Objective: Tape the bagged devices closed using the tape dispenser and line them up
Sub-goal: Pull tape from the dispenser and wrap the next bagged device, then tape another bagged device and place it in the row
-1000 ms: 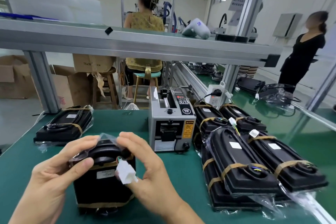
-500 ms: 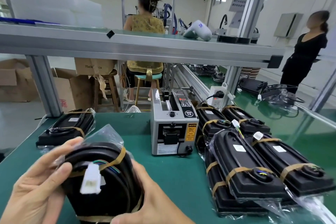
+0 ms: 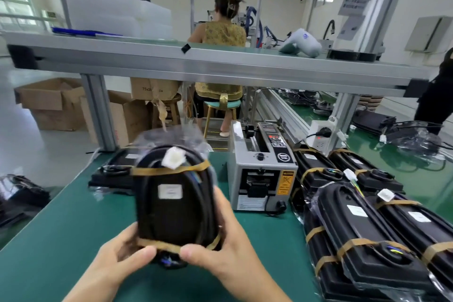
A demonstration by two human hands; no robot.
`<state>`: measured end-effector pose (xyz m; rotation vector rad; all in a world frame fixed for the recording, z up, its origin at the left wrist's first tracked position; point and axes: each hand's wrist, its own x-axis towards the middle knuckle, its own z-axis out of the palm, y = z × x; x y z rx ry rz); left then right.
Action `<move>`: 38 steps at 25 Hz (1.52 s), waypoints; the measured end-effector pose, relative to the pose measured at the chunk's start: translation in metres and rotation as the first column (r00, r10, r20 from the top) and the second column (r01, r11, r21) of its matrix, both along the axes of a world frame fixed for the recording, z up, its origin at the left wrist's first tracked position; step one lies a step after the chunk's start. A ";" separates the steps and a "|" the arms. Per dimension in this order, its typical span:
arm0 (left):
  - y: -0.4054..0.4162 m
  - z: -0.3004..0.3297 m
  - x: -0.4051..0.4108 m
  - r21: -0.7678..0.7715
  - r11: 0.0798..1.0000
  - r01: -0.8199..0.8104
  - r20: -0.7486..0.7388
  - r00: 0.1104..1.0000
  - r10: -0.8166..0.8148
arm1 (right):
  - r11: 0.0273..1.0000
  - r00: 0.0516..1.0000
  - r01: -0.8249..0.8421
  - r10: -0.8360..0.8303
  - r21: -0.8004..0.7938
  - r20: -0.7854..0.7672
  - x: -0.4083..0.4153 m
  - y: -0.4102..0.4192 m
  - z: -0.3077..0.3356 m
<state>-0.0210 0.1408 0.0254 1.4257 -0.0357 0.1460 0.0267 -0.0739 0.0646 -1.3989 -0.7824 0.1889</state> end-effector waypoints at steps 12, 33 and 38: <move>-0.037 0.021 0.027 0.054 0.887 -0.458 -0.100 0.882 0.461 | 0.998 0.893 -0.059 0.038 -0.032 -0.448 0.029 0.022 -0.015; -0.044 -0.018 0.049 0.720 0.573 -0.391 0.034 0.845 0.534 | 0.978 0.615 0.119 -0.210 -0.173 -0.760 0.179 0.113 -0.017; -0.046 -0.015 0.048 0.739 0.547 -0.394 0.048 0.840 0.540 | 0.797 0.756 0.224 -0.505 -0.561 -0.416 0.180 0.119 -0.023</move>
